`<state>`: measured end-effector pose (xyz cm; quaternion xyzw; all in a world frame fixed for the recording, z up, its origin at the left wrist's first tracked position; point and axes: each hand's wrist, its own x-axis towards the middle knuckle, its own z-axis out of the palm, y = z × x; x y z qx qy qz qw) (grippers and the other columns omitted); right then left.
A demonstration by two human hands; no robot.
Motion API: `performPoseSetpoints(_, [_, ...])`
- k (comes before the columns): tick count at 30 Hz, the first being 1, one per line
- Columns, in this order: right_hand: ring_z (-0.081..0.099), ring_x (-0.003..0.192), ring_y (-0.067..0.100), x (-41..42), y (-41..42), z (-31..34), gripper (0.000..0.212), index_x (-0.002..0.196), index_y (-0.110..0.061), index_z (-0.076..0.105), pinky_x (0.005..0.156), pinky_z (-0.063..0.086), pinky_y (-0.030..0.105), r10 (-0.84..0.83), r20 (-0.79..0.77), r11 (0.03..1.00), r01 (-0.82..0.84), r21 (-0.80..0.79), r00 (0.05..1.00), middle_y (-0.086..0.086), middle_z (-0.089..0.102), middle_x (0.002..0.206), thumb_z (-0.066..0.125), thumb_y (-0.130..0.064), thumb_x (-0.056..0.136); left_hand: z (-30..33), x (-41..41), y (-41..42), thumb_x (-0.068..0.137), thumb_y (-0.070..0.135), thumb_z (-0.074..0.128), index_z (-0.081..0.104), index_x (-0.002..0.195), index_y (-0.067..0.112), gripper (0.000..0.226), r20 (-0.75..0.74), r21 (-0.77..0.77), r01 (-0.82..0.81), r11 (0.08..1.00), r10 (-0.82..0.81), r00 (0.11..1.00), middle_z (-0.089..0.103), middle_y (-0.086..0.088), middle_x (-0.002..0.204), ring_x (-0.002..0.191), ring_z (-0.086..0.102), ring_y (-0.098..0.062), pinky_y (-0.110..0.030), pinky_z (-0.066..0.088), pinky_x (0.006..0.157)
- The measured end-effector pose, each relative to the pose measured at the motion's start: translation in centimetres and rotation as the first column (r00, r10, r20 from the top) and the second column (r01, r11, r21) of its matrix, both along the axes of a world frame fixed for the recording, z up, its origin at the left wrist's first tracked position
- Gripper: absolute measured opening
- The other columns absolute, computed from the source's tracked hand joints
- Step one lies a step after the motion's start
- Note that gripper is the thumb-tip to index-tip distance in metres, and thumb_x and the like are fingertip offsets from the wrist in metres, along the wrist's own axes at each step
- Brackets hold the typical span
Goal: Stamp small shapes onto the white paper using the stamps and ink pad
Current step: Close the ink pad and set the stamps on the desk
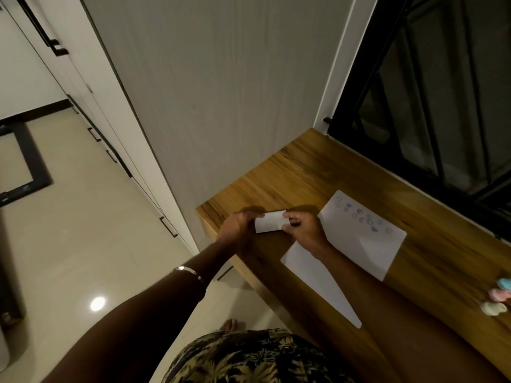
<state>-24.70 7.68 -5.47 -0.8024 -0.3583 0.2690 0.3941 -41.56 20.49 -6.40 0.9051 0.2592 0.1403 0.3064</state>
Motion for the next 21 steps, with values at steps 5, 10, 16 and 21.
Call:
performPoseSetpoints(5, [0.061, 0.111, 0.019, -0.37, 0.38, 0.01, 0.043, 0.123, -0.007, 0.064, 0.084, 0.045, 0.018, 0.033, 0.105, 0.999, -0.029, -0.039, 0.994, 0.008, 0.065, 0.123, 0.073, -0.008, 0.081, -0.11, 0.08, -0.22, 0.095, 0.008, 0.047, 0.058, 0.132, 0.013, 0.039, -0.012, -0.005, 0.014, 1.0, -0.014, 1.0, 0.057, -0.006, 0.14, 0.13, 0.054, -0.022, -0.036, 0.044, 0.109])
performPoseSetpoints(10, [0.059, 0.116, 0.021, -0.54, 0.5, -0.18, 0.047, 0.126, -0.008, 0.061, 0.085, 0.045, 0.018, 0.034, 0.108, 0.998, -0.027, -0.063, 0.994, 0.007, 0.063, 0.126, 0.074, -0.007, 0.08, 0.01, -0.04, -0.1, 0.091, 0.031, 0.062, 0.052, 0.136, 0.012, 0.05, -0.022, -0.037, 0.079, 0.996, -0.08, 0.997, 0.059, -0.007, 0.136, 0.123, 0.057, -0.022, -0.039, 0.05, 0.101])
performPoseSetpoints(16, [0.059, 0.111, 0.02, -0.45, 0.51, -0.33, 0.064, 0.135, -0.016, 0.053, 0.08, 0.049, 0.023, 0.029, 0.078, 0.995, -0.021, -0.102, 0.996, 0.005, 0.064, 0.123, 0.078, -0.013, 0.076, 0.04, -0.01, -0.89, 0.079, 0.029, 0.075, 0.05, 0.137, 0.003, 0.069, 0.006, 0.09, 0.108, 0.99, -0.109, 0.994, 0.056, -0.016, 0.135, 0.123, 0.056, -0.032, -0.045, 0.051, 0.1])
performPoseSetpoints(21, [0.059, 0.113, 0.021, -0.34, 0.54, -0.32, 0.068, 0.136, -0.017, 0.051, 0.083, 0.05, 0.026, 0.022, 0.08, 0.994, -0.013, -0.108, 0.997, 0.006, 0.063, 0.124, 0.08, -0.015, 0.075, 0.26, 0.26, -0.81, 0.082, 0.029, 0.072, 0.045, 0.141, 0.008, 0.068, 0.029, 0.1, 0.085, 0.991, -0.089, 0.996, 0.053, -0.014, 0.138, 0.122, 0.056, -0.032, -0.043, 0.053, 0.098])
